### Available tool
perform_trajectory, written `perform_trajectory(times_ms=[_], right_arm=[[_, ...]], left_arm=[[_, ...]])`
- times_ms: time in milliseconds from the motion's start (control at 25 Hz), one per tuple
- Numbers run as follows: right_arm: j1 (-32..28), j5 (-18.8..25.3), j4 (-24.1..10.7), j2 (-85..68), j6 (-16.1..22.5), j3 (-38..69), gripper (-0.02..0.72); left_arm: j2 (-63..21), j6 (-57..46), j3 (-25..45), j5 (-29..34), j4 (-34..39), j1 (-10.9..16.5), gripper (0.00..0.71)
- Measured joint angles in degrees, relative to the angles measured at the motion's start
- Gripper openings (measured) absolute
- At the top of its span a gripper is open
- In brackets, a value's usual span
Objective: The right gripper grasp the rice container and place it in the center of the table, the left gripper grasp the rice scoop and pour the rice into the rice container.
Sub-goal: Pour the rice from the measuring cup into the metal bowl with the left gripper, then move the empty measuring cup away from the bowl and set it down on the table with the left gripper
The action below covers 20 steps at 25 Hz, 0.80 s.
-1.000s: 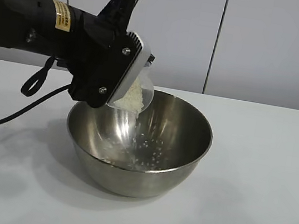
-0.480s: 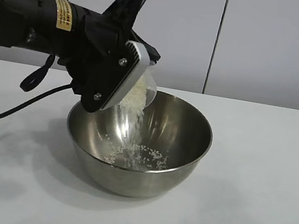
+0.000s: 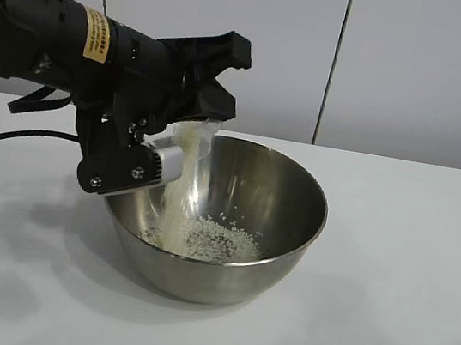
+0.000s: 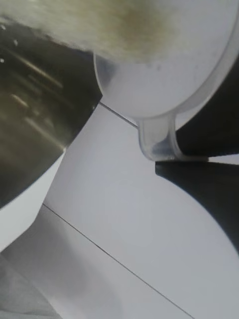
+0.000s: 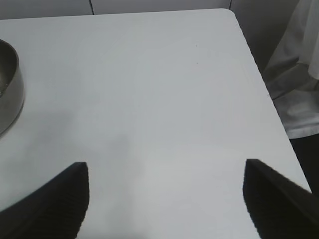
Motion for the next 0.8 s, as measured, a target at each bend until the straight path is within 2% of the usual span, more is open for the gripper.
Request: perform_trajectory(times_ms=[160, 320, 480, 720, 800], right_arm=[[0.0, 0.0, 0.0, 0.0, 0.0, 0.0, 0.578], [0.0, 0.0, 0.0, 0.0, 0.0, 0.0, 0.578], [0.0, 0.0, 0.0, 0.0, 0.0, 0.0, 0.578], [0.0, -0.08, 0.0, 0.0, 0.0, 0.0, 0.578], [0.0, -0.08, 0.0, 0.0, 0.0, 0.0, 0.578]], left_arm=[[0.0, -0.33, 0.0, -0.03, 0.55, -0.2, 0.008], [0.0, -8.29, 0.0, -2.14, 0.68, -0.2, 0.008], [0.0, -28.78, 0.0, -8.04, 0.68, -0.2, 0.008], [0.0, -70.73, 0.0, -17.92, 0.74, -0.25, 0.008], [0.0, -81.95, 0.0, -19.72, 0.86, -0.24, 0.008]])
